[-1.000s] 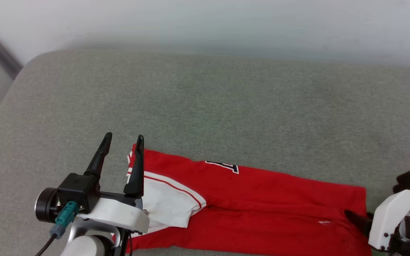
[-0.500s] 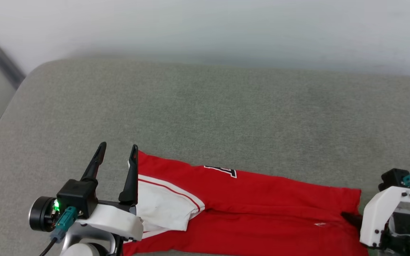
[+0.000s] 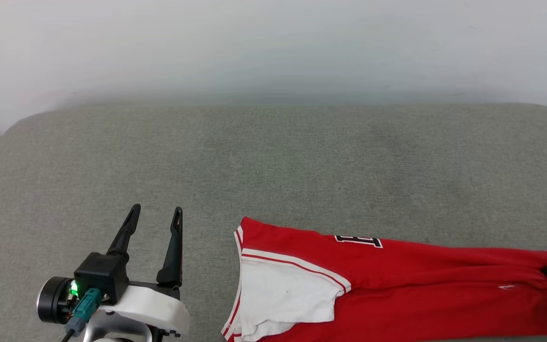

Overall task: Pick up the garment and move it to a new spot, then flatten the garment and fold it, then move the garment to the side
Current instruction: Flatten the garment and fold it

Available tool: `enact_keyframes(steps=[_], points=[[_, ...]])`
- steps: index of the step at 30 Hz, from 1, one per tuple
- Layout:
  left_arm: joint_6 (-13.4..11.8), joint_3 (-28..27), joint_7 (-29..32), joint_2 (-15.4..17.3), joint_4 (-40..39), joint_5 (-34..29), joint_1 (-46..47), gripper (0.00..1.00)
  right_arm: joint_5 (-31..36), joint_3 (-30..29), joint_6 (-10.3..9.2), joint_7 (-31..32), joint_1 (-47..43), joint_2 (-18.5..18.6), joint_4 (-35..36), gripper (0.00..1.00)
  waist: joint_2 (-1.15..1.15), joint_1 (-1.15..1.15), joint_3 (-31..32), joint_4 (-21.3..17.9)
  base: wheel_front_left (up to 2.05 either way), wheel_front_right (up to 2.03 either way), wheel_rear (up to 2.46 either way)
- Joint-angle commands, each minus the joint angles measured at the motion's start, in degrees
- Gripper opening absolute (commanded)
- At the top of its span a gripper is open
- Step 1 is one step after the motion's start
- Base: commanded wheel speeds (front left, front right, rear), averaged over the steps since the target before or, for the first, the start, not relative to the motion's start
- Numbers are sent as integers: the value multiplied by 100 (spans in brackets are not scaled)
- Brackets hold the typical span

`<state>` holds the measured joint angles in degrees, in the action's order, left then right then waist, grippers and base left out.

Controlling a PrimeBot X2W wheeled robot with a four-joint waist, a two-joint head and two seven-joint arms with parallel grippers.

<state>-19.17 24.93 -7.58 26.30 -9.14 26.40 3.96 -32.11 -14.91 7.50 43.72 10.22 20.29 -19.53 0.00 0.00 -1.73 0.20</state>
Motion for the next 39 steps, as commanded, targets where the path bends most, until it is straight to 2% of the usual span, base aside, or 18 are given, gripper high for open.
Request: enact_keyframes(steps=[1, 3, 4, 8, 13, 16, 22, 26, 29, 30, 31, 32, 39], points=[[-26, -9, -12, 2, -17, -4, -56, 100, -185, -295, -2, 203, 35, -313, 70, 0, 0, 0, 6, -58, 0, 0, 0], [-35, -6, -16, -4, -10, 16, -81, 100, -490, -581, -1, 552, 95, -637, 100, 0, 0, 0, 19, -93, 0, 0, 0], [-35, -6, -16, -4, -10, 16, -81, 100, -490, -581, -1, 552, 95, -637, 100, 0, 0, 0, 19, -93, 0, 0, 0], [-4, 29, 7, -7, 7, 38, -70, 100, -1339, -934, -1, 1407, 187, -1371, 243, 0, 0, 0, 50, -103, 0, 0, 0], [34, 81, 69, 6, -13, 30, 24, 100, -2330, -816, -1, 2048, 289, -1737, 333, 0, 0, 0, 51, -3, 0, 0, 0], [46, 118, 102, 0, -23, 9, 117, 100, -3024, -241, -1, 1968, 327, -1763, 121, 0, 0, 0, 16, 127, 0, 0, 0], [96, 185, 132, -49, 15, 6, 271, 100, -4040, 1432, -1, 1102, 571, -1749, -281, 0, 0, 0, -139, 460, 0, 0, 0], [129, 226, 110, -106, 73, 32, 367, 100, -4348, 2309, -1, 439, 818, -1745, -529, 0, 0, 0, -239, 675, 0, 0, 0], [140, 237, 72, -140, 137, 50, 400, 100, -4311, 2807, 0, 3, 1024, -1743, -730, 0, 0, 0, -304, 795, 0, 0, 0], [149, 241, 70, -153, 158, 51, 415, 100, -4244, 2937, -1, -156, 1089, -1743, -797, 24, 0, 0, -323, 821, 0, 0, 0], [155, 249, 53, -167, 173, 58, 436, 100, -4154, 3040, -1, -319, 1137, -1743, -881, 59, 0, 0, -345, 848, 0, 0, 0], [165, 250, 36, -179, 192, 67, 449, 100, -4044, 3144, -1, -487, 1191, -1743, -953, 100, 0, 0, -360, 864, 0, 0, 0], [177, 232, -27, -197, 304, 111, 445, 100, -3641, 3775, -1, -923, 1518, -1646, -1103, 100, 0, 0, -379, 828, 0, 0, 0]])
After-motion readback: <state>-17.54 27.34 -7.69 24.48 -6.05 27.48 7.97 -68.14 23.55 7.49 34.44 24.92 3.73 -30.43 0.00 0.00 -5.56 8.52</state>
